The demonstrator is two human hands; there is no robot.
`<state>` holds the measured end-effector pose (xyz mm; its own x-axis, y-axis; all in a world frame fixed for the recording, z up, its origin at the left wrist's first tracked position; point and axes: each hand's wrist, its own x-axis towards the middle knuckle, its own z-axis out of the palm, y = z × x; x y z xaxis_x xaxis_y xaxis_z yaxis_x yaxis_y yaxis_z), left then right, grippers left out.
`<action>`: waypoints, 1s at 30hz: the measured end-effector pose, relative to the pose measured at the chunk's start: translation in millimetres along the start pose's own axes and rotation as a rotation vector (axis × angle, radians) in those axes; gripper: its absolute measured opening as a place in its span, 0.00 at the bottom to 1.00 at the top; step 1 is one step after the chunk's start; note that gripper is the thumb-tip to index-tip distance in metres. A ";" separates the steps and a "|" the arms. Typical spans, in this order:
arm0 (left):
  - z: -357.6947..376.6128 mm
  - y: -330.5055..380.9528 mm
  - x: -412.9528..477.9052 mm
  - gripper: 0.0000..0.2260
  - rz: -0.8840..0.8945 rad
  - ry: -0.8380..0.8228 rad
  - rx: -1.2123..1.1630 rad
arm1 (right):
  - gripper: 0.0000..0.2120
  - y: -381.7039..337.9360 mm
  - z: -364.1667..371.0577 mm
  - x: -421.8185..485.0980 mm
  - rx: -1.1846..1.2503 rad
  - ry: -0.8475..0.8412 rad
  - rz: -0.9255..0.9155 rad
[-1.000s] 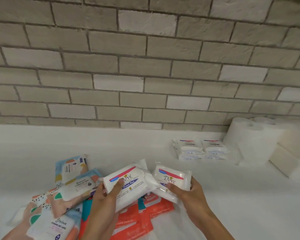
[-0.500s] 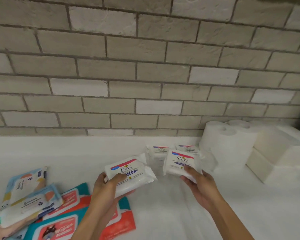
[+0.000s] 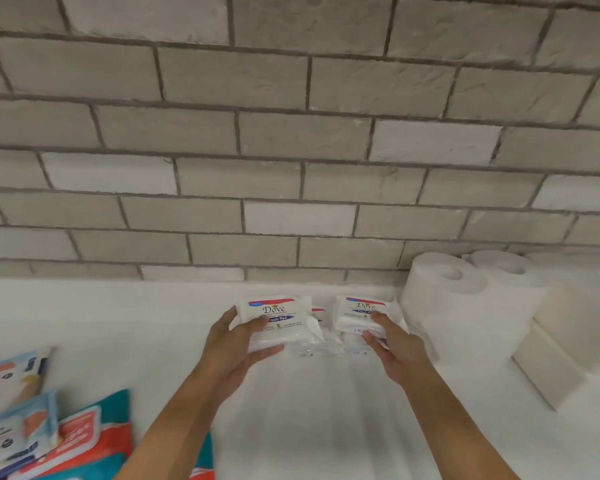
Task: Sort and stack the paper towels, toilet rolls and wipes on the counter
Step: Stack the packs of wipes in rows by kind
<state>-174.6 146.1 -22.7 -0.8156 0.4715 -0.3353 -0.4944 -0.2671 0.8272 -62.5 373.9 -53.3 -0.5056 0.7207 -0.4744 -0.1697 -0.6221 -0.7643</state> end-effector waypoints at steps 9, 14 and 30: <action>44.1 -6.8 44.2 0.32 -0.078 0.051 0.132 | 0.20 11.4 -11.1 13.8 0.115 0.052 -0.032; 60.5 -28.2 71.6 0.26 -0.008 0.232 0.328 | 0.17 12.6 -10.9 12.1 0.103 0.046 -0.005; 71.4 -57.3 85.7 0.18 0.153 0.183 0.781 | 0.14 16.8 -11.3 5.9 -0.034 -0.090 0.079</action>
<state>-194.7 261.8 -66.6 -0.9266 0.3147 -0.2059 -0.0768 0.3778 0.9227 -58.7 371.1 -73.9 -0.5902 0.6387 -0.4938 -0.0987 -0.6641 -0.7411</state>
